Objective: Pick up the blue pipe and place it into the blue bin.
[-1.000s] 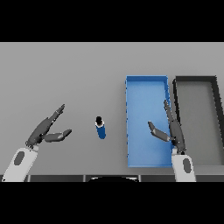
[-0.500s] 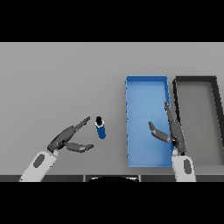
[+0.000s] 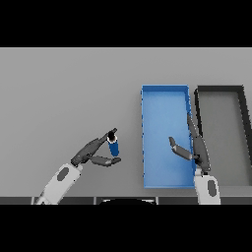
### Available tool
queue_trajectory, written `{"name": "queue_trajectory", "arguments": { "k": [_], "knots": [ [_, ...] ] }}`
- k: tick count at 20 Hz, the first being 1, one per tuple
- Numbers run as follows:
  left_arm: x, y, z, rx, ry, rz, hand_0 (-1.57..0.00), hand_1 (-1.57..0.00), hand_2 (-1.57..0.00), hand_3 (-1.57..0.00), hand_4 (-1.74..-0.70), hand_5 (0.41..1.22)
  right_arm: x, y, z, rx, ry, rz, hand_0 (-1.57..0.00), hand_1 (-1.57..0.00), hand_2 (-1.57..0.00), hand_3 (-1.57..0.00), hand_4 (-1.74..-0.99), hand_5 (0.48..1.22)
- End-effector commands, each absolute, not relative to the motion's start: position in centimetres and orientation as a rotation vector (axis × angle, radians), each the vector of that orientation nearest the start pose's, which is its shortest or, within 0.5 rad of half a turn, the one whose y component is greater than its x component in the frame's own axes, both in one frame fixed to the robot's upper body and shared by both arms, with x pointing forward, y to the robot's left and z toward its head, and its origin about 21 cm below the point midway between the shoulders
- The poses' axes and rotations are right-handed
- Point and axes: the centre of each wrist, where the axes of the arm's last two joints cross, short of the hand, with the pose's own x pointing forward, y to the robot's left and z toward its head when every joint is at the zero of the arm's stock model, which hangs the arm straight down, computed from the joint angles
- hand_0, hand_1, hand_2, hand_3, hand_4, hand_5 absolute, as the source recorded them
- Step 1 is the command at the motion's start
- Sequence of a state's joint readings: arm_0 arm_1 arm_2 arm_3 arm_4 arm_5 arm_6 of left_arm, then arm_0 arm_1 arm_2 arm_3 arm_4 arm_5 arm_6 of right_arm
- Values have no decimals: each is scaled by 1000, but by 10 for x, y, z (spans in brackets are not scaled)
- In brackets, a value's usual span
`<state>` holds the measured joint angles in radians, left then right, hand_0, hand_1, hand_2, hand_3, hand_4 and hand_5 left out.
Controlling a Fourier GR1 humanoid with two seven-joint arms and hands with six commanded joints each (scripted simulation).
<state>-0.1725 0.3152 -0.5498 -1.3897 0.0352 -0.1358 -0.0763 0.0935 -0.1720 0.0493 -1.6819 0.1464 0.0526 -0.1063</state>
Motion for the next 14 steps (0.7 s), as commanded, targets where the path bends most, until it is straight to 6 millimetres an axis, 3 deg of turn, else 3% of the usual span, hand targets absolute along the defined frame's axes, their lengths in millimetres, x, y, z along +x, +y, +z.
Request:
{"name": "queue_trajectory", "arguments": {
  "k": [1,4,7,9,10,11,12,14],
  "knots": [
    [255,176,-25,-264,-1426,-824,1,1,1,1,-1076,435,225,-261,13,-167,-1667,320,1,1,1,1,-1220,639],
    [257,161,-30,-278,-1427,-821,1,1,1,1,-1062,420,224,-264,13,-181,-1677,325,1,1,1,1,-1214,645],
    [263,148,-29,-340,-1454,-789,1,1,1,1,-1107,463,222,-264,13,-184,-1678,329,1,1,1,1,-1207,650],
    [264,144,-34,-381,-1455,-729,1,-41,-151,-121,-1186,550,223,-265,12,-189,-1677,336,1,1,1,1,-1213,655],
    [262,140,-33,-414,-1466,-702,-10,-156,-308,-276,-1243,613,224,-266,14,-178,-1681,332,1,1,1,1,-1217,655],
    [261,141,-37,-431,-1464,-671,-125,-319,-485,-535,-1281,735,223,-267,13,-179,-1683,332,1,1,1,1,-1220,656],
    [262,140,-36,-439,-1473,-652,-359,-547,-689,-742,-1369,832,221,-266,10,-178,-1678,333,1,1,1,1,-1220,656],
    [256,135,-38,-442,-1462,-648,-796,-915,-1006,-1030,-1497,972,224,-261,10,-174,-1681,328,1,1,1,1,-1224,658]
  ]
}}
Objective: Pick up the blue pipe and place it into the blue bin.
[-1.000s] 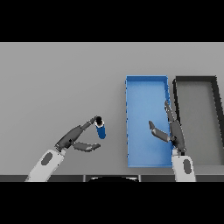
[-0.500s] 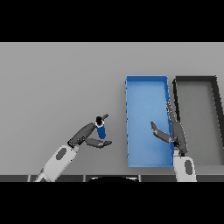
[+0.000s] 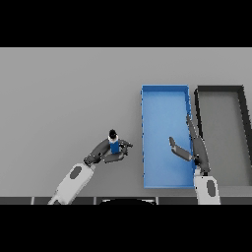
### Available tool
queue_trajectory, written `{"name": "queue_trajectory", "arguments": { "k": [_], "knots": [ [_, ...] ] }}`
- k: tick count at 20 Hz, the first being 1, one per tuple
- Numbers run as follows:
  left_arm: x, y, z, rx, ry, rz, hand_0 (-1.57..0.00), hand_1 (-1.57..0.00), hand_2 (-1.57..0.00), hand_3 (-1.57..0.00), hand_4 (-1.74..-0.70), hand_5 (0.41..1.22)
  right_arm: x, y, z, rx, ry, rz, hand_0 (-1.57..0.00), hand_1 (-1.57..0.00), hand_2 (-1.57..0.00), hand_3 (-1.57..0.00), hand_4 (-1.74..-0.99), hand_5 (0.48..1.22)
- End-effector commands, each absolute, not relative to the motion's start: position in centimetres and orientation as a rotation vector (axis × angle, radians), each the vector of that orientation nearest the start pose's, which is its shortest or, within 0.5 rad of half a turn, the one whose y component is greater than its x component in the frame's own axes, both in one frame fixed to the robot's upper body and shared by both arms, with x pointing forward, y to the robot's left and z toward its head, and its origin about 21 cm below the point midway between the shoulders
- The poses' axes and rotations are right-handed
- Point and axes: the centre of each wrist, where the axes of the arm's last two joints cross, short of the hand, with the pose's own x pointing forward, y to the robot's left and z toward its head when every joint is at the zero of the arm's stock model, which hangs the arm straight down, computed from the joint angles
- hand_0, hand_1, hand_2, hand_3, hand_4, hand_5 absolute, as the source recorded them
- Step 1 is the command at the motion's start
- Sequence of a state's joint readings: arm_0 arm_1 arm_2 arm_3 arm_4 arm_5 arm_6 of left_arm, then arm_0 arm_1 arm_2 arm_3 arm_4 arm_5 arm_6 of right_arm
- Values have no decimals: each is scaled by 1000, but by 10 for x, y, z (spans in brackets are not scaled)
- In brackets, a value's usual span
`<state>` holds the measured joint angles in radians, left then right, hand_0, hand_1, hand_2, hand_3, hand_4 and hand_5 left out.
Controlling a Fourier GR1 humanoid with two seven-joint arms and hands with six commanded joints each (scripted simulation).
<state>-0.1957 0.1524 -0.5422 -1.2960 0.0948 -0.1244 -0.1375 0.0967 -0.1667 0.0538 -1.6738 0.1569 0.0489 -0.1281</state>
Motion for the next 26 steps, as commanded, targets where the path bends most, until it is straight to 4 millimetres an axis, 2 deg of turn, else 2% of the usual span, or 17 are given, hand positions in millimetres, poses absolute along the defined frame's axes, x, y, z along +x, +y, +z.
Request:
{"name": "queue_trajectory", "arguments": {
  "k": [1,2,4,6,9,12,18,23,26],
  "knots": [
    [255,132,-37,-451,-1463,-648,-951,-1047,-1119,-1119,-1544,1022,223,-263,11,-171,-1684,326,1,1,1,1,-1227,660],
    [254,127,-34,-459,-1472,-653,-1075,-1151,-1210,-1194,-1580,1062,224,-262,11,-164,-1675,321,1,1,1,1,-1233,660],
    [253,124,-32,-439,-1496,-673,-1253,-1302,-1340,-1330,-1530,1119,226,-261,13,-157,-1672,321,1,1,1,1,-1224,651],
    [249,123,-32,-441,-1544,-674,-1368,-1399,-1423,-1417,-1501,1156,229,-260,12,-149,-1662,316,1,1,1,1,-1221,638],
    [254,115,-21,-451,-1609,-643,-1467,-1483,-1495,-1492,-1478,1188,228,-261,11,-140,-1666,311,1,1,1,1,-1219,628],
    [259,110,-2,-495,-1686,-632,-1518,-1526,-1532,-1531,-1469,1204,230,-264,13,-149,-1655,304,1,1,1,1,-1226,636],
    [263,95,41,-565,-1752,-696,-1557,-1559,-1561,-1560,-1466,1217,227,-268,11,-187,-1659,339,1,1,1,1,-1176,643],
    [260,94,48,-560,-1735,-726,-1566,-1567,-1568,-1568,-1467,1220,229,-265,15,-196,-1678,346,1,1,1,1,-1151,643],
    [264,91,45,-560,-1720,-732,-1569,-1569,-1569,-1569,-1466,1220,226,-263,14,-235,-1675,324,1,1,1,1,-1139,643]
  ]
}}
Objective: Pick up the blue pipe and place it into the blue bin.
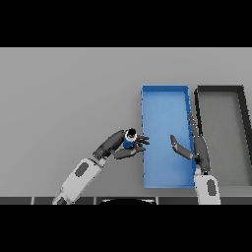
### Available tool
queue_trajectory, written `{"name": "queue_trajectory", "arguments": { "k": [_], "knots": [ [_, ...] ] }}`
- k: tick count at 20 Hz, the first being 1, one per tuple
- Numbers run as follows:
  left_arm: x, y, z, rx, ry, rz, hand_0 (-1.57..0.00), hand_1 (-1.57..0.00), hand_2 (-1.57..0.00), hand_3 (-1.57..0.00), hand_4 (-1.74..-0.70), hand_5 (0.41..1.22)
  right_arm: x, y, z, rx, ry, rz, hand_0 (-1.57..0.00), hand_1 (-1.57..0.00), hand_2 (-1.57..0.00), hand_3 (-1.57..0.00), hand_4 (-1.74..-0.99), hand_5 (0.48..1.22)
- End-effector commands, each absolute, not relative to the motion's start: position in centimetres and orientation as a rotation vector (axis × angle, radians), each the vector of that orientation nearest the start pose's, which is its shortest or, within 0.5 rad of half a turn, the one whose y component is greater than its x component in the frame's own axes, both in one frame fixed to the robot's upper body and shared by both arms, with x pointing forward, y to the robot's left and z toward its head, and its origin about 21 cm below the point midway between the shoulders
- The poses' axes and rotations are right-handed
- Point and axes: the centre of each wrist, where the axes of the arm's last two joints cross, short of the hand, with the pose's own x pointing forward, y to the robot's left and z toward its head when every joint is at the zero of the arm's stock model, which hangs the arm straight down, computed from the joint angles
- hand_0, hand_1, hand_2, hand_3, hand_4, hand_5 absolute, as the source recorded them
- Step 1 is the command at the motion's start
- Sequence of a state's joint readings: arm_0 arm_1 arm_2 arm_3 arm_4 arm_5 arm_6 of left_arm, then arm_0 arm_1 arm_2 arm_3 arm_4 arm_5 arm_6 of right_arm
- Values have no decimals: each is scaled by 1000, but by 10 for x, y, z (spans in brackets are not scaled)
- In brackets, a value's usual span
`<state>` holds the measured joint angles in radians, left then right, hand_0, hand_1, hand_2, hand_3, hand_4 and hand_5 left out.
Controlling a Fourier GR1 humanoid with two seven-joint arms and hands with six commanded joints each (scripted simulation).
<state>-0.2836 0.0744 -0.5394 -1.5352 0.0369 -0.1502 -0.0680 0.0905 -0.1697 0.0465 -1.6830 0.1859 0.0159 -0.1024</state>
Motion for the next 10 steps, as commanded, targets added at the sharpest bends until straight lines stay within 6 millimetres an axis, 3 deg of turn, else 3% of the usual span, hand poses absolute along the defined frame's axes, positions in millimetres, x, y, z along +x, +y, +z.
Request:
{"name": "queue_trajectory", "arguments": {
  "k": [1,3,6,10],
  "knots": [
    [265,92,46,-561,-1724,-736,-1569,-1569,-1570,-1570,-1466,1220,223,-263,14,-238,-1677,323,1,1,1,1,-1138,643],
    [262,95,45,-557,-1725,-733,-1570,-1570,-1570,-1570,-1466,1220,216,-262,10,-243,-1684,321,1,1,1,1,-1188,643],
    [262,88,48,-573,-1724,-742,-1570,-1570,-1571,-1571,-1467,1220,213,-264,20,-228,-1729,325,1,1,-20,1,-1187,642],
    [261,89,48,-585,-1736,-739,-1571,-1571,-1571,-1571,-1467,1221,219,-267,52,156,-1792,318,1,-25,-106,-1,-1209,609]
  ]
}}
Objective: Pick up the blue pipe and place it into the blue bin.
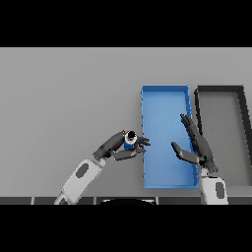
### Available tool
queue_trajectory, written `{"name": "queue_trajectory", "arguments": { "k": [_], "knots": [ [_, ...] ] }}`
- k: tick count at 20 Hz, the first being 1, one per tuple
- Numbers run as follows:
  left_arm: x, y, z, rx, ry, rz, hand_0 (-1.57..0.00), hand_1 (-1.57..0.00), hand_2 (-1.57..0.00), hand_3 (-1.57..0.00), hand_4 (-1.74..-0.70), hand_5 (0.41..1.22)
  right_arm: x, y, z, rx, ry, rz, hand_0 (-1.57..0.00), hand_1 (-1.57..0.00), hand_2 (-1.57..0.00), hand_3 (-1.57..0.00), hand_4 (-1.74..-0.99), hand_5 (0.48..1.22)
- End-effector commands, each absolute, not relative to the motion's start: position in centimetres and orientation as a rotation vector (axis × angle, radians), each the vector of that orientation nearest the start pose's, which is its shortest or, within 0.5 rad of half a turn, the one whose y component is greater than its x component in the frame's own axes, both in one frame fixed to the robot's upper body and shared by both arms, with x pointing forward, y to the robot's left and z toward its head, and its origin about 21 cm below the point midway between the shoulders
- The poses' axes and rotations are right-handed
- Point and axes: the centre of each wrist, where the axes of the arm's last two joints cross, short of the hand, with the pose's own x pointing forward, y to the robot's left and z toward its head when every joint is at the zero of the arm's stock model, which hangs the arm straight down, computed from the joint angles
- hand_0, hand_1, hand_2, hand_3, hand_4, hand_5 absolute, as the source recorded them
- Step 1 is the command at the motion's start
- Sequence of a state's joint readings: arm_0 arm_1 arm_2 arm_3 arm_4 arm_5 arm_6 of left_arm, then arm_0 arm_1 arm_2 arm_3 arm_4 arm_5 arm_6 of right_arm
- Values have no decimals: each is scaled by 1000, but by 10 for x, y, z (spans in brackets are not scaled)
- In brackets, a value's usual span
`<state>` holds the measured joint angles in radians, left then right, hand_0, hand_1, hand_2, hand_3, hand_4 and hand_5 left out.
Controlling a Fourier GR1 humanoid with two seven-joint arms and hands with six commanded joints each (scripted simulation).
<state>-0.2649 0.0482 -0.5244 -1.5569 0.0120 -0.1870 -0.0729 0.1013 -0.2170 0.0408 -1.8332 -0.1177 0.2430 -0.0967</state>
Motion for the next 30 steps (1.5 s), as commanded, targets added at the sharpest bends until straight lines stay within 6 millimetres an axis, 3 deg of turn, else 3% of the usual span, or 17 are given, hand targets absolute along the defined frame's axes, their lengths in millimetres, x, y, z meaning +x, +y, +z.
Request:
{"name": "queue_trajectory", "arguments": {
  "k": [1,5,10,15,24,26,28,30],
  "knots": [
    [261,88,49,-584,-1729,-740,-1571,-1571,-1571,-1571,-1467,1221,223,-269,66,224,-1787,365,1,-29,-120,-1,-1215,607],
    [261,93,50,-582,-1726,-748,-1571,-1571,-1571,-1571,-1467,1221,241,-260,114,412,-1763,558,1,-11,-106,0,-1247,568],
    [263,89,54,-565,-1718,-762,-1571,-1571,-1571,-1571,-1467,1221,250,-226,157,466,-1760,807,1,-3,-66,1,-1291,558],
    [269,88,51,-570,-1723,-768,-1571,-1571,-1571,-1571,-1467,1221,261,-192,167,579,-1722,951,1,0,-43,1,-1294,560],
    [269,92,49,-584,-1699,-767,-1571,-1571,-1571,-1571,-1469,1221,278,-147,188,609,-1684,1130,-23,-32,-83,1,-1186,521],
    [269,91,52,-580,-1713,-776,-1571,-1571,-1571,-1571,-1467,1221,285,-138,191,617,-1674,1167,-34,-55,-110,-7,-1192,507],
    [272,97,51,-554,-1690,-792,-1571,-1571,-1571,-1571,-1462,1221,292,-129,191,607,-1651,1195,-168,-218,-261,-128,-1233,487],
    [268,95,48,-563,-1653,-789,-1571,-1571,-1571,-1571,-1560,1221,292,-122,188,649,-1649,1213,-507,-530,-538,-401,-1331,489]
  ]
}}
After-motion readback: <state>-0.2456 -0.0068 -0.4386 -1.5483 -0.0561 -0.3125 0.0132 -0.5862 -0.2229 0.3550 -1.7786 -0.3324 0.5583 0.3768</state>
